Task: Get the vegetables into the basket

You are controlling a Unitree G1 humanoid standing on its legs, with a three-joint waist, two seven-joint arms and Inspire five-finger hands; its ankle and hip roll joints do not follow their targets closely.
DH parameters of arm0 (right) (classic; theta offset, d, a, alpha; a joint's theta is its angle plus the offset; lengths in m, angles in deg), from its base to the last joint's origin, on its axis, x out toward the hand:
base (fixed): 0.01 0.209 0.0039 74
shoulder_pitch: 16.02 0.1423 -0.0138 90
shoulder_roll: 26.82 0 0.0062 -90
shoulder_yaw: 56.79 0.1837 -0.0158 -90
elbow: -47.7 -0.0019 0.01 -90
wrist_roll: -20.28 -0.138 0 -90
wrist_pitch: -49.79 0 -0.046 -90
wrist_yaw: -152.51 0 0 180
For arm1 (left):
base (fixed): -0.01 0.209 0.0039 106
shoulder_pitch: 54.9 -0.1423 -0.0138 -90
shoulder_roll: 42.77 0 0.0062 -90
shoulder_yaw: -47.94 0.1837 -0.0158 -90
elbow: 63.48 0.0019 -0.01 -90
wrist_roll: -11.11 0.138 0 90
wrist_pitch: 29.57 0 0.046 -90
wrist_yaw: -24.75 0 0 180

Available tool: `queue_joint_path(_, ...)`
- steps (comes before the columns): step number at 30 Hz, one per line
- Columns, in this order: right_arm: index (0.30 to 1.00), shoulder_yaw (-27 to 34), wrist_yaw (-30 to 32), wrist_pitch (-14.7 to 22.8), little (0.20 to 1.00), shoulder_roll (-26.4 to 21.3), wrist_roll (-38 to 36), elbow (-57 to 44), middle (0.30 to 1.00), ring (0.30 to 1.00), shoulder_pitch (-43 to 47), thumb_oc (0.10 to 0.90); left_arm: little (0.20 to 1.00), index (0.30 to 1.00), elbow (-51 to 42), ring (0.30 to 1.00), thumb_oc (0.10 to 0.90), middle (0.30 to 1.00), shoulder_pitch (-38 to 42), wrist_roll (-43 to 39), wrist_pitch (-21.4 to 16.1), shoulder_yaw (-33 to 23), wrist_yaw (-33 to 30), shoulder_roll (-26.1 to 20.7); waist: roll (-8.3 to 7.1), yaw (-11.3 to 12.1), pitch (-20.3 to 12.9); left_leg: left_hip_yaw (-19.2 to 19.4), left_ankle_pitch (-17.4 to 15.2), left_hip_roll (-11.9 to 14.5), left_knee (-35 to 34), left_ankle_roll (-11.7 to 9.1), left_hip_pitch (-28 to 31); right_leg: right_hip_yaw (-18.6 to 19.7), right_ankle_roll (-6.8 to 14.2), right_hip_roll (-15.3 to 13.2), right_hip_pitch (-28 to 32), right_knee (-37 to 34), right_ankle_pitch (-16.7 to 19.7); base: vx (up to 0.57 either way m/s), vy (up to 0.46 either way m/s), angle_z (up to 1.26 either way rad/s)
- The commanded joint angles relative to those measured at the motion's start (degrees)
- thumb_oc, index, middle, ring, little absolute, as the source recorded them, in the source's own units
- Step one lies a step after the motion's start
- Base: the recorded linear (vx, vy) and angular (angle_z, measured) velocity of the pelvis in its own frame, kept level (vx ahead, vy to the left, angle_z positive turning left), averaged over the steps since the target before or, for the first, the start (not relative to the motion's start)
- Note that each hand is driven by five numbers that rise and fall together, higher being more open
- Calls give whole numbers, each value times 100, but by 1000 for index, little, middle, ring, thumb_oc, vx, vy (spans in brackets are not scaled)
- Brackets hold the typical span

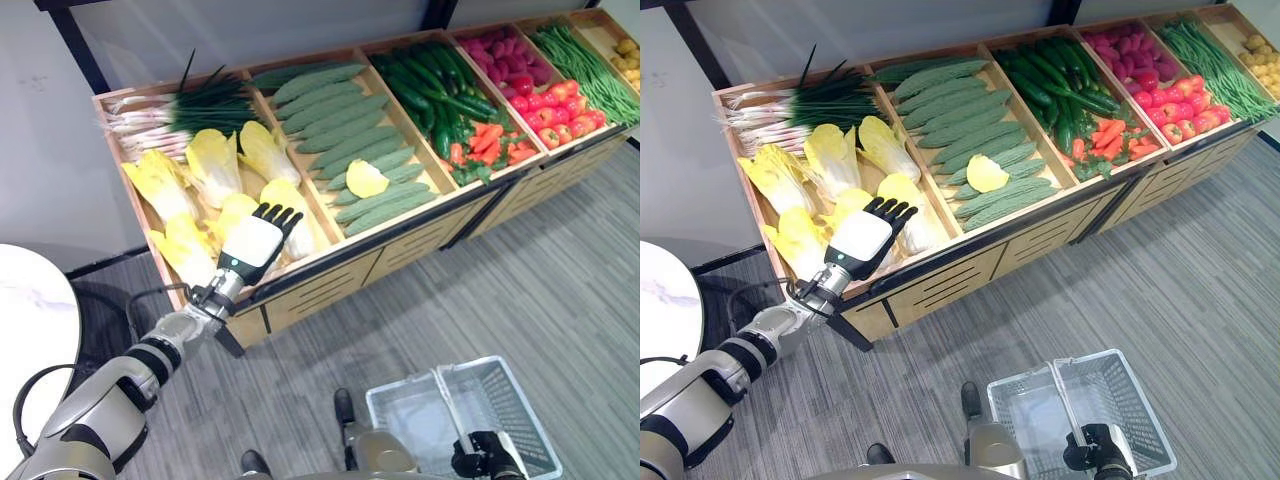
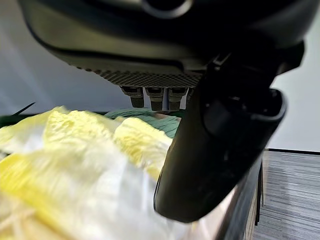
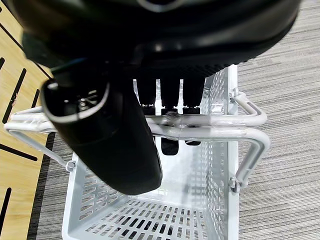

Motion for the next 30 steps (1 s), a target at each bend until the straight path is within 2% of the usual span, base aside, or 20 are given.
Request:
queue_joint_path(1, 300, -196, 177, 332, 300, -369, -52, -65, 300, 300, 74, 400, 1000, 1000, -272, 1000, 900, 1000, 630, -233, 71, -669, -317, -154, -4, 76, -23, -688, -138, 343, 8, -267, 186, 240, 771, -320, -72, 113, 20, 36, 14, 1)
queue_joint_path(5, 300, -148, 122, 259, 300, -328, -47, 34, 300, 300, 29, 400, 1000, 1000, -750, 1000, 900, 1000, 520, -421, -10, -1077, -392, -392, -20, 122, -87, -736, -151, 310, 8, -260, 250, 181, 766, -371, 46, 105, 3, 28, 12, 5)
queue_joint_path(11, 300, -126, 65, 239, 300, -288, -56, -41, 300, 300, -14, 400, 1000, 1000, -1188, 1000, 900, 1000, 356, -428, -61, -1328, -348, -625, -41, 145, -108, -780, -172, 288, 8, -253, 289, 159, 776, -407, 118, 91, 3, 10, 15, 5)
queue_joint_path(13, 300, -73, -4, 204, 300, -278, -72, -25, 300, 300, -68, 400, 1000, 1000, -1630, 1000, 900, 1000, 231, -362, -187, -1419, -227, -932, -55, 185, -151, -823, -186, 273, 8, -245, 309, 120, 781, -442, 182, 69, 11, 17, 24, 6)
queue_joint_path(17, 300, -31, -46, 195, 300, -314, -80, -28, 300, 300, -92, 400, 1000, 1000, -1882, 1000, 900, 1000, 203, -200, -433, -1197, 42, -1357, -41, 200, -189, -858, -188, 262, 8, -243, 306, 76, 786, -469, 219, 61, 6, 9, 18, 8)
queue_joint_path(19, 300, -21, -99, 226, 300, -322, -98, -89, 300, 300, -127, 400, 1000, 1000, -1917, 1000, 900, 1000, 260, -37, -655, -774, 294, -1697, -34, 200, -206, -869, -181, 246, 8, -245, 314, 44, 783, -487, 246, 54, 5, 11, 26, 9)
queue_joint_path(26, 300, 50, -53, 239, 300, -356, -86, -58, 300, 300, -122, 400, 1000, 1000, -1693, 1000, 900, 1000, 167, 87, -744, -469, 508, -1789, 1, 211, -205, -898, -177, 227, 8, -236, 315, 19, 772, -509, 272, 46, -10, 3, 13, 5)
queue_joint_path(30, 300, 49, -7, 258, 300, -404, -39, -91, 300, 300, -75, 400, 1000, 1000, -839, 1000, 900, 1000, 203, 246, -580, -162, 528, -1498, 30, 157, -189, -893, -158, 228, 8, -239, 302, 28, 762, -504, 260, 49, -14, 0, 0, 0)
